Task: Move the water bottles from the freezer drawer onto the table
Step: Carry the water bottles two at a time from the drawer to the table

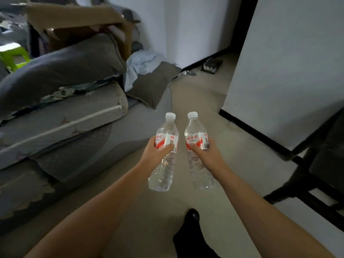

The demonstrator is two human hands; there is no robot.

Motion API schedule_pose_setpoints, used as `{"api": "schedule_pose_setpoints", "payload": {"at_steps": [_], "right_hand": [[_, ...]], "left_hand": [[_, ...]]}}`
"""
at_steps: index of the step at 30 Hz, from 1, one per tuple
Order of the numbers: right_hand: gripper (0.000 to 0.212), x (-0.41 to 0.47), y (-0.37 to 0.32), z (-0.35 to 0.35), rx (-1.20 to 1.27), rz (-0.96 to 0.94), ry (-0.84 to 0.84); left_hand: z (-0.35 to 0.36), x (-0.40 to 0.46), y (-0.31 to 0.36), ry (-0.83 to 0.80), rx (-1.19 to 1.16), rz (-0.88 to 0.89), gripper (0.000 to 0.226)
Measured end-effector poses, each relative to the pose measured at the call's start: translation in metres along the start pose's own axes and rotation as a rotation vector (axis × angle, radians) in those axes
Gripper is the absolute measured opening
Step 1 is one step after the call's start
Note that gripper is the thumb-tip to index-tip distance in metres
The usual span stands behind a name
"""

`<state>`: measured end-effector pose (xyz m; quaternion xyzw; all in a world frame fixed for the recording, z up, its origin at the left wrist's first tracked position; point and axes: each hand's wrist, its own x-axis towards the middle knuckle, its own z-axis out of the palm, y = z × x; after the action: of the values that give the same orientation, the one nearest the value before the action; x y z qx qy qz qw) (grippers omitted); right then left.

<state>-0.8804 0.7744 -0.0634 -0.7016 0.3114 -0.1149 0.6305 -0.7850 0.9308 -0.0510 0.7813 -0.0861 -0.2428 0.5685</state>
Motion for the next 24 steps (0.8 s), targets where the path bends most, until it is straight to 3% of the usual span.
{"api": "schedule_pose_setpoints", "payload": {"at_steps": [6, 10, 13, 16, 19, 24], "right_hand": [[0.049, 0.122, -0.027, -0.061, -0.032, 0.006, 0.094], [0.053, 0.181, -0.041, -0.107, -0.041, 0.014, 0.186], [0.050, 0.215, -0.044, -0.142, -0.004, 0.037, 0.269], [0.051, 0.247, -0.042, -0.179, 0.016, 0.065, 0.361], [0.055, 0.277, -0.040, -0.206, 0.023, 0.089, 0.452], [0.063, 0.350, -0.037, -0.252, 0.020, 0.107, 0.568]], "left_hand": [[0.065, 0.122, 0.060, -0.096, 0.054, 0.054, 0.041], [0.110, 0.180, 0.102, -0.181, 0.082, 0.120, 0.016], [0.150, 0.221, 0.126, -0.246, 0.080, 0.141, 0.026], [0.194, 0.261, 0.148, -0.347, 0.106, 0.140, 0.018], [0.231, 0.298, 0.163, -0.447, 0.131, 0.158, 0.036], [0.304, 0.384, 0.196, -0.580, 0.167, 0.197, 0.046]]}}
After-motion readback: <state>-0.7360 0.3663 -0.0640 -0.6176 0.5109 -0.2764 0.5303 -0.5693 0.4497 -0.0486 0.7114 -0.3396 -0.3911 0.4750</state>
